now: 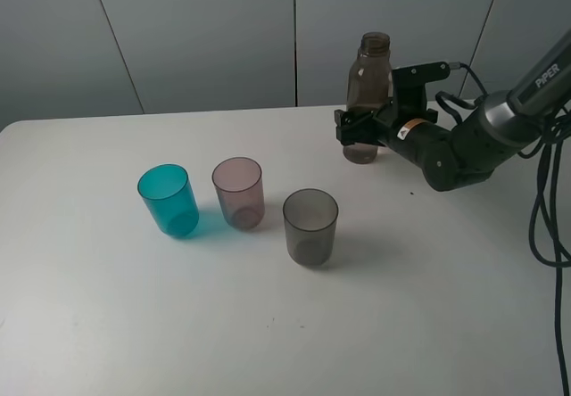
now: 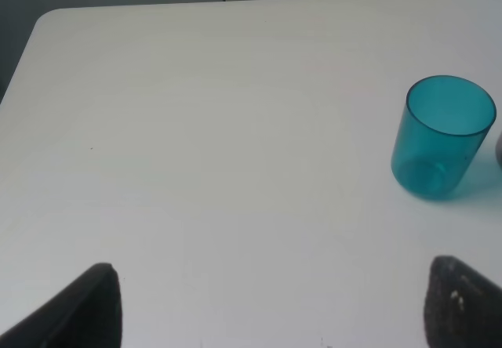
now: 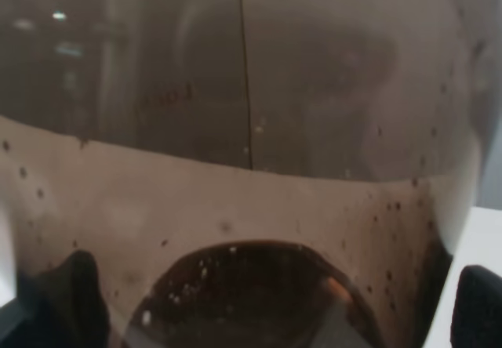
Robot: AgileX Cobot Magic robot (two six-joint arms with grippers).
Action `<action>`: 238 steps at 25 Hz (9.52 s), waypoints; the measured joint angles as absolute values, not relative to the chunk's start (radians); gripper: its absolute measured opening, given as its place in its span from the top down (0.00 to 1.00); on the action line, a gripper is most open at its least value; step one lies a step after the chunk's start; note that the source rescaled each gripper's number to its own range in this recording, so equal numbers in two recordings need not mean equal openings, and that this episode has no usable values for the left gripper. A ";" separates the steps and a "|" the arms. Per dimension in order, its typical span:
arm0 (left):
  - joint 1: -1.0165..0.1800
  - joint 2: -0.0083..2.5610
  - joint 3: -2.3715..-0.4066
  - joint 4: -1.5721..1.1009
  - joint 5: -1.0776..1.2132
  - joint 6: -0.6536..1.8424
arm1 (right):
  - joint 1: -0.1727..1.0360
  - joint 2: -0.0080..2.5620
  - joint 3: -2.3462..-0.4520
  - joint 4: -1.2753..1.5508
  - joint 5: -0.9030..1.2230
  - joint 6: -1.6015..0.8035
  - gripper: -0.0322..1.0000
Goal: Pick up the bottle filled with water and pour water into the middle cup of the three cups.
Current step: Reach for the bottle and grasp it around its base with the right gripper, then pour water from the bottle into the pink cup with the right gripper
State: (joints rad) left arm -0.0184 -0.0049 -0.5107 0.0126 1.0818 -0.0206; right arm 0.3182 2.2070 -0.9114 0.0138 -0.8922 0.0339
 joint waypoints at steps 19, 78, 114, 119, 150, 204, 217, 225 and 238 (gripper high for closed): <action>-0.018 -0.005 -0.511 0.013 1.082 -0.021 | 0.318 2.277 -0.951 -0.007 -0.985 0.095 0.00; -0.018 -0.005 -0.511 0.013 1.082 -0.019 | 0.509 2.092 -0.962 -0.146 -0.724 -0.286 0.95; -0.018 -0.005 -0.511 0.013 1.082 -0.019 | 0.518 2.092 -0.962 -0.038 -0.726 -1.314 0.95; -0.018 -0.005 -0.511 0.013 1.082 -0.019 | 0.534 2.092 -0.962 -0.040 -0.726 -1.317 0.95; -0.018 -0.005 -0.511 0.013 1.082 -0.019 | 0.567 2.092 -0.962 0.000 -0.728 -1.528 0.95; -0.018 -0.005 -0.511 0.013 1.082 -0.019 | 0.567 2.087 -0.962 0.071 -0.753 -1.874 0.95; -0.018 -0.005 -0.511 0.013 1.082 -0.019 | 0.567 2.087 -0.962 0.071 -0.807 -1.945 0.95; -0.018 -0.005 -0.511 0.013 1.082 -0.023 | 0.567 2.087 -0.962 0.071 -0.889 -1.991 0.95; -0.018 -0.005 -0.511 0.013 1.082 -0.023 | 0.567 2.087 -0.962 -0.016 -0.899 -2.039 0.95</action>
